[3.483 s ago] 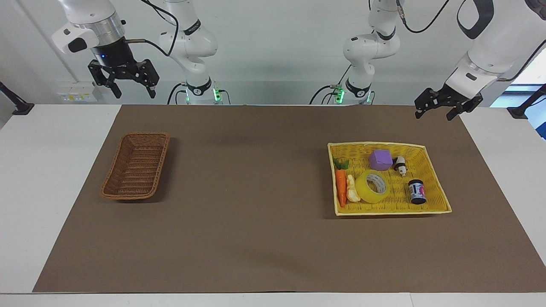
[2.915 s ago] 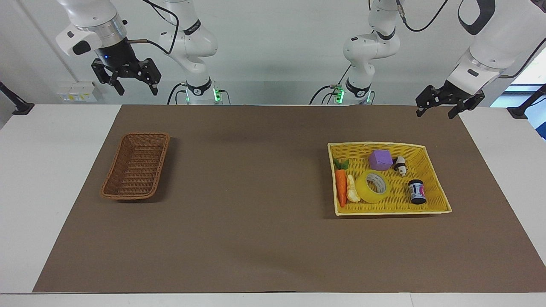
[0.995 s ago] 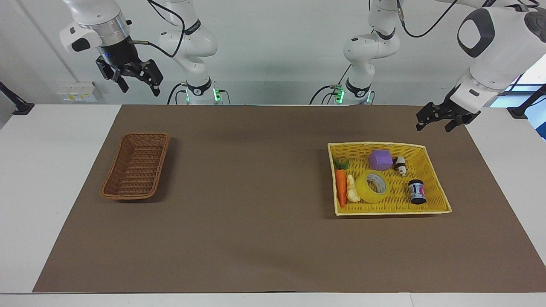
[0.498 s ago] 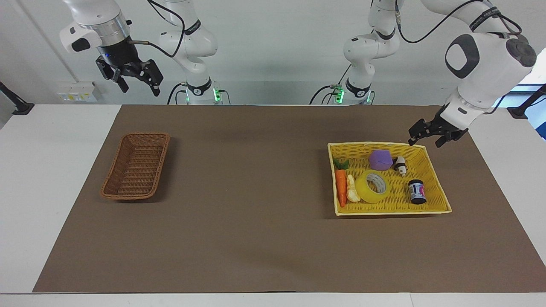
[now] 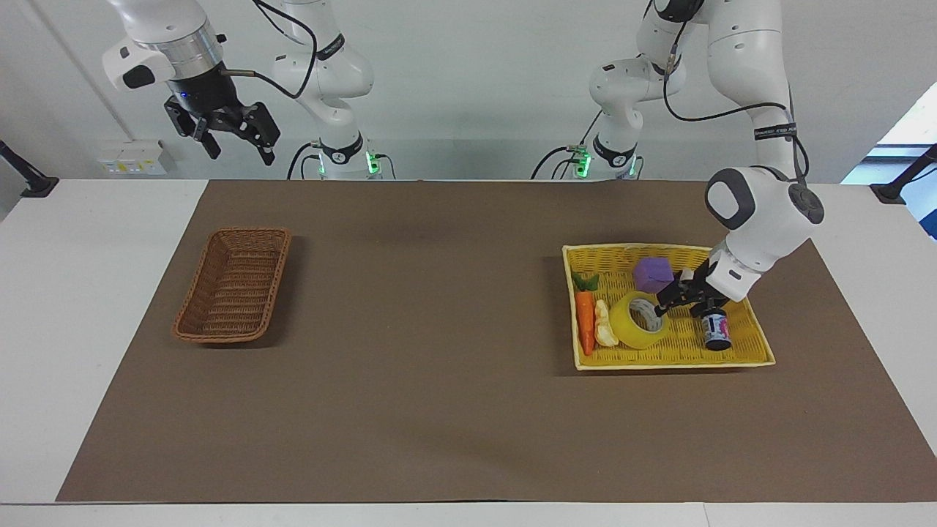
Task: Move tape to another basket
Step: 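Reach the left gripper into the yellow basket to the tape roll, then lift the tape with the left gripper while the right gripper reaches it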
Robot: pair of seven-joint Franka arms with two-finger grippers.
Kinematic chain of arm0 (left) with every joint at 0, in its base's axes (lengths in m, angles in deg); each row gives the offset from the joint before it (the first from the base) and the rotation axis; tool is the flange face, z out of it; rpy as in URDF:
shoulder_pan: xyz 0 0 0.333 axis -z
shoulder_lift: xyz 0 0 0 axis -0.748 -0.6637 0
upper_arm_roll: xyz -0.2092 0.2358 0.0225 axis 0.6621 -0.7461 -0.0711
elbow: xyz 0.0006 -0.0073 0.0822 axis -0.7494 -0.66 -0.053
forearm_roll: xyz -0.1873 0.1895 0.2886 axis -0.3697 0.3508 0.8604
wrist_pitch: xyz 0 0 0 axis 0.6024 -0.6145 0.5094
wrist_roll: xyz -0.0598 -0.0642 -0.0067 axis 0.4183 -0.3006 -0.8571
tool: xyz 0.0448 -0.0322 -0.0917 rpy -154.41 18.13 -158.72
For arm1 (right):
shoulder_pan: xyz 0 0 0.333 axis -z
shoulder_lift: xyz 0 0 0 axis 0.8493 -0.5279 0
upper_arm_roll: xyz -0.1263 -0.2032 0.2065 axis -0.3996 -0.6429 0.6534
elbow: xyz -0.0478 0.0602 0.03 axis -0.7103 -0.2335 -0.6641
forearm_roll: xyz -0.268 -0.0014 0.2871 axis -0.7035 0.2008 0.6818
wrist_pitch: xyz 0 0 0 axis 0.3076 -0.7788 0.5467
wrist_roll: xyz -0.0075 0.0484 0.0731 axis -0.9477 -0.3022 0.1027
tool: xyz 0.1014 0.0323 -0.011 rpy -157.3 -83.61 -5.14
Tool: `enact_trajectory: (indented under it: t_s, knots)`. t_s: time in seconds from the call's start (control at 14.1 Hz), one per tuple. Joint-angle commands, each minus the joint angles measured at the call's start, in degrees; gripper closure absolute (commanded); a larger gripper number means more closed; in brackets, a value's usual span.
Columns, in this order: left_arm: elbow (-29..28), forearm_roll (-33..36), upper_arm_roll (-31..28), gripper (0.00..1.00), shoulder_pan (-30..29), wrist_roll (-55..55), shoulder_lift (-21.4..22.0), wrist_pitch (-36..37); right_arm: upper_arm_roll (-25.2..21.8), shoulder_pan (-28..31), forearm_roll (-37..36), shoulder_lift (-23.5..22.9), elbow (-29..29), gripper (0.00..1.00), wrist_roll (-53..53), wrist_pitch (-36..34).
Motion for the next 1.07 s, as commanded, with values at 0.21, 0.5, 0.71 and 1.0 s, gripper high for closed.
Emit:
enact_trajectory:
  t_s: [0.21,0.5,0.71,1.0]
  knots:
    - [-2.04,-1.46,-0.51,0.71,1.54,0.76,0.48,-1.51,0.27,0.66,0.85,0.67,0.74,0.00,0.03,0.58]
    - [0.50,-3.47,-0.60,0.99,0.75,0.50,1.00,2.70,0.27,0.66,0.85,0.76,0.74,0.00,0.03,0.49]
    - [3.84,-3.48,-0.68,0.98,0.40,-0.56,2.23,7.88,0.27,0.66,0.94,0.67,0.74,0.00,-0.05,0.41]
    - [6.92,-3.22,-0.69,0.98,0.40,-4.77,4.16,12.11,0.27,0.57,1.99,1.02,1.09,0.00,0.03,0.06]
